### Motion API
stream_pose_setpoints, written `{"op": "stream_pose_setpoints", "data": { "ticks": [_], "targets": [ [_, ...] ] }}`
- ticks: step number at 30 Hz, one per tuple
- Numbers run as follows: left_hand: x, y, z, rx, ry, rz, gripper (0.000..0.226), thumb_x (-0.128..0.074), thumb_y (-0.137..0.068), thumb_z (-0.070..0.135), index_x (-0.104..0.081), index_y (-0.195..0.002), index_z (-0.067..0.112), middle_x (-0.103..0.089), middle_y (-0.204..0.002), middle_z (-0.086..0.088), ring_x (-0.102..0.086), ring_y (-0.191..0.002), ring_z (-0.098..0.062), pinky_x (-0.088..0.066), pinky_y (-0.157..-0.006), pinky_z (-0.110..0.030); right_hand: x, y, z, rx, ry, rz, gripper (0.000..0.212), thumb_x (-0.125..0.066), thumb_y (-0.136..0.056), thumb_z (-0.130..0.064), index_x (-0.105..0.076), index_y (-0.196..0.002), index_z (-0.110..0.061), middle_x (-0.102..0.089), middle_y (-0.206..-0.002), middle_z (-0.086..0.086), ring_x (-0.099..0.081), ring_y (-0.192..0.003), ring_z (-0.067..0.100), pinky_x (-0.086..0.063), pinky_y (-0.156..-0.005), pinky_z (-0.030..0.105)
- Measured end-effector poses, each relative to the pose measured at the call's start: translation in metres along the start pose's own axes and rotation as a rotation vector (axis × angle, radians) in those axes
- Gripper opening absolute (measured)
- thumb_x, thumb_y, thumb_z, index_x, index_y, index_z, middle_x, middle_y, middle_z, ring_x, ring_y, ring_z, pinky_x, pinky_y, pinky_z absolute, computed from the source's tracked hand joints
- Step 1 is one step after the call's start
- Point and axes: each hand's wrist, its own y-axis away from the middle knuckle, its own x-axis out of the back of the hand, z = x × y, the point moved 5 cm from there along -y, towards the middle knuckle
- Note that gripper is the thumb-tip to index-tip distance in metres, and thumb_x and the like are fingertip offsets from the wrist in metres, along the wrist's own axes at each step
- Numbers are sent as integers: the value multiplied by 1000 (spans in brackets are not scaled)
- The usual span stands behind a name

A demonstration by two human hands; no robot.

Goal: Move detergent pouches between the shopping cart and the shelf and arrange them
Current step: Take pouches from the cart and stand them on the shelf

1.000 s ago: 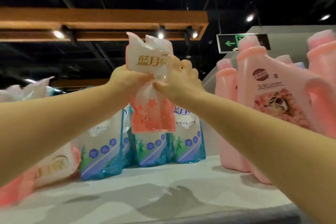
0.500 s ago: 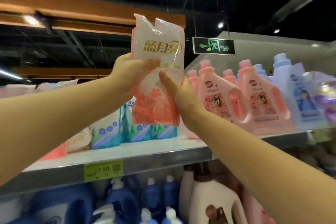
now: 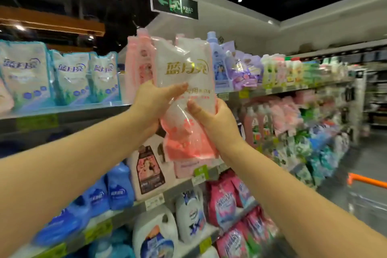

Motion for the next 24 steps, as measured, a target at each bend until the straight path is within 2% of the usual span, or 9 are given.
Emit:
{"op": "stream_pose_setpoints", "data": {
  "ticks": [4, 8, 11, 14, 16, 18, 21, 24],
  "targets": [
    [-96, 67, -38, 133, 78, -82, 20, -67, -81, 4, -66, -100, 8, -72, -77, 2, -69, -62, -8, -53, -51, -19, 108, 60, 27, -80, 78, 94, 58, -74, -71, -46, -53, -116, -16, -66, -106, 0, -66, -95, 18, -55, -85, 39],
    [-204, 132, -83, 268, 126, -168, 26, -65, -82, 4, -65, -108, 7, -71, -95, -6, -70, -78, -15, -58, -66, -25, 227, 120, 50, -168, 187, 187, 58, -74, -72, -45, -53, -117, -15, -64, -103, -5, -64, -95, 15, -52, -80, 31],
    [-280, 179, -123, 403, 183, -273, 24, -63, -83, 3, -64, -107, 5, -72, -92, -6, -70, -79, -17, -58, -66, -27, 310, 166, 69, -262, 302, 289, 60, -77, -65, -51, -55, -110, -18, -64, -102, -5, -63, -96, 17, -52, -82, 34],
    [-342, 228, -163, 523, 208, -361, 31, -62, -84, 5, -62, -115, 3, -69, -107, -14, -68, -93, -26, -56, -77, -35, 375, 215, 96, -386, 333, 377, 54, -78, -65, -48, -54, -105, -21, -66, -104, -2, -64, -96, 19, -52, -85, 41],
    [-374, 262, -193, 618, 224, -413, 32, -61, -85, 3, -60, -117, 2, -67, -110, -15, -67, -93, -27, -57, -77, -34, 409, 248, 117, -479, 339, 444, 49, -77, -70, -40, -53, -109, -21, -64, -102, -4, -64, -96, 17, -52, -83, 36],
    [-401, 295, -227, 740, 259, -465, 35, -65, -81, 6, -60, -115, 2, -64, -114, -20, -65, -96, -31, -56, -83, -39, 435, 280, 143, -574, 335, 517, 51, -77, -71, -37, -54, -113, -18, -63, -100, -5, -62, -93, 15, -50, -79, 31],
    [-422, 351, -284, 929, 236, -512, 46, -67, -72, 12, -60, -116, 1, -62, -115, -23, -63, -95, -33, -51, -88, -46, 458, 334, 192, -729, 304, 611, 54, -78, -70, -39, -55, -114, -16, -65, -103, -2, -63, -95, 18, -51, -82, 34],
    [-424, 414, -341, 1098, 167, -536, 36, -57, -87, 4, -55, -122, -4, -67, -104, -19, -65, -84, -28, -53, -81, -40, 467, 392, 239, -902, 306, 637, 52, -74, -74, -43, -54, -114, -16, -64, -103, -3, -62, -97, 20, -50, -83, 33]
  ]
}}
